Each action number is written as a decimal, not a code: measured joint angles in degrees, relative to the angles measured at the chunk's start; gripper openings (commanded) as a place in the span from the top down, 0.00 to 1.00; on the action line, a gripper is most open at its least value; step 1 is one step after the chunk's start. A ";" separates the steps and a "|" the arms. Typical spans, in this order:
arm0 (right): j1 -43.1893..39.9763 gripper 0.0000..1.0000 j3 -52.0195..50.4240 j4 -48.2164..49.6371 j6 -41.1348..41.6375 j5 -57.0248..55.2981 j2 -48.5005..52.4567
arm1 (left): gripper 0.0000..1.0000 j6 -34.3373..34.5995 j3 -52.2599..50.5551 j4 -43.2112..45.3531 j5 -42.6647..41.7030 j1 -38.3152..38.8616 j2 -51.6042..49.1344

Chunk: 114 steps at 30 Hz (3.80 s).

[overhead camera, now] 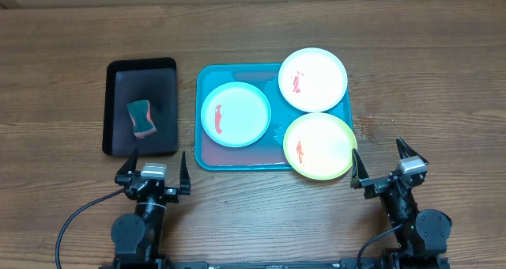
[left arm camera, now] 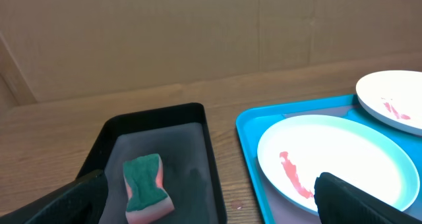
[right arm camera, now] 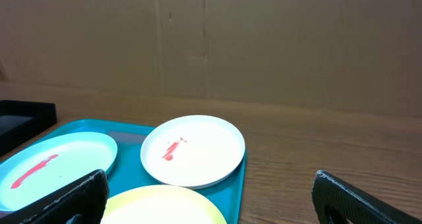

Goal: Clean dirty plates on tray and stack at the side

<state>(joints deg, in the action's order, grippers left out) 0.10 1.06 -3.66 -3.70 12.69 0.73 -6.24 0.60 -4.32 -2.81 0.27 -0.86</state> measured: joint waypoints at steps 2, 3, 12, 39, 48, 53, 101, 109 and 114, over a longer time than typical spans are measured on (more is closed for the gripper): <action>0.00 0.00 0.00 0.00 0.00 -0.02 0.00 | 0.00 0.00 0.00 0.00 0.00 0.00 0.00; 0.00 0.00 0.00 -0.02 0.00 0.00 0.00 | 0.00 0.00 0.00 0.02 0.00 0.00 0.00; 0.00 0.00 0.00 -0.02 0.02 0.00 0.00 | 0.00 0.00 0.00 0.02 0.00 0.00 0.00; 0.00 0.00 0.00 0.00 0.00 0.00 0.00 | 0.00 0.00 0.00 0.00 0.00 0.00 0.00; -0.02 0.00 0.00 -0.02 0.00 0.00 0.00 | 0.00 0.00 0.00 0.02 0.00 0.00 0.00; 0.00 0.00 0.00 0.00 0.02 0.00 0.00 | 0.00 0.02 0.00 0.02 -0.02 0.00 0.00; 0.00 0.00 42.82 -23.47 2.56 6.86 33.31 | 0.00 8.72 54.34 -32.15 1.90 0.00 -40.70; 0.00 0.00 61.99 -38.91 2.64 9.05 49.86 | 0.00 9.14 79.56 -55.01 -0.04 0.00 -60.46; 0.00 0.00 72.17 -48.96 2.64 12.04 60.04 | 0.00 9.14 89.83 -64.24 -0.28 0.00 -69.83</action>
<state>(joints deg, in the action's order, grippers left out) 0.10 73.23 -52.62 -1.06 24.73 60.77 2.90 90.43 -68.55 -3.09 0.27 -70.70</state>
